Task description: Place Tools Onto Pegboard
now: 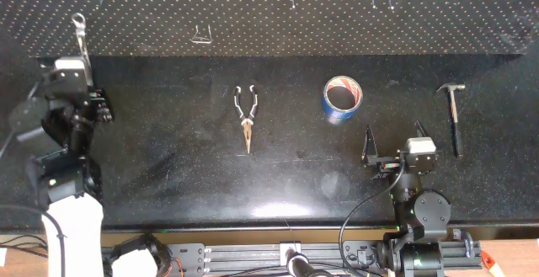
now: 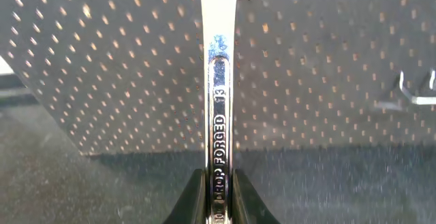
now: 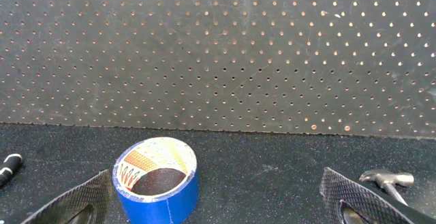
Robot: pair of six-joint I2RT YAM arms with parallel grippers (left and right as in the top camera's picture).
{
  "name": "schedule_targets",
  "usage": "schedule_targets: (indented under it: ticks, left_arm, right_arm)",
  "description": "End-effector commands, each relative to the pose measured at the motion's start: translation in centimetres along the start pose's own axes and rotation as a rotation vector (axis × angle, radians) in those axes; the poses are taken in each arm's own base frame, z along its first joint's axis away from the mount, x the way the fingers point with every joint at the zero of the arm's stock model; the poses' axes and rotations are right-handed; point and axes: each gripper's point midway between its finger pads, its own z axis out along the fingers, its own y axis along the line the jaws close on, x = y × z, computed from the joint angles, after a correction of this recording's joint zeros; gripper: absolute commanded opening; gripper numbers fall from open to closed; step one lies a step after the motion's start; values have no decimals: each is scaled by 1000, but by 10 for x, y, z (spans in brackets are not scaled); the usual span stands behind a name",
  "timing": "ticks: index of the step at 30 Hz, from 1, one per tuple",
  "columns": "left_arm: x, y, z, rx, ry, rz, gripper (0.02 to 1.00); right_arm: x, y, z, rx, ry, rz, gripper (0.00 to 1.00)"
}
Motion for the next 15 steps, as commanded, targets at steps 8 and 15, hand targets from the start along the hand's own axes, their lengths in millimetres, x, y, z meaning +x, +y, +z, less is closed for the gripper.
schedule_targets:
  ticks: [8, 15]
  left_arm:
    - [-25, -18, 13, 53, -38, -6, 27]
    - [-17, -15, 19, 35, -10, -12, 27]
  right_arm:
    - [2, -1, 0, 6, 4, -17, 996]
    - [2, -1, 0, 6, 4, -17, 996]
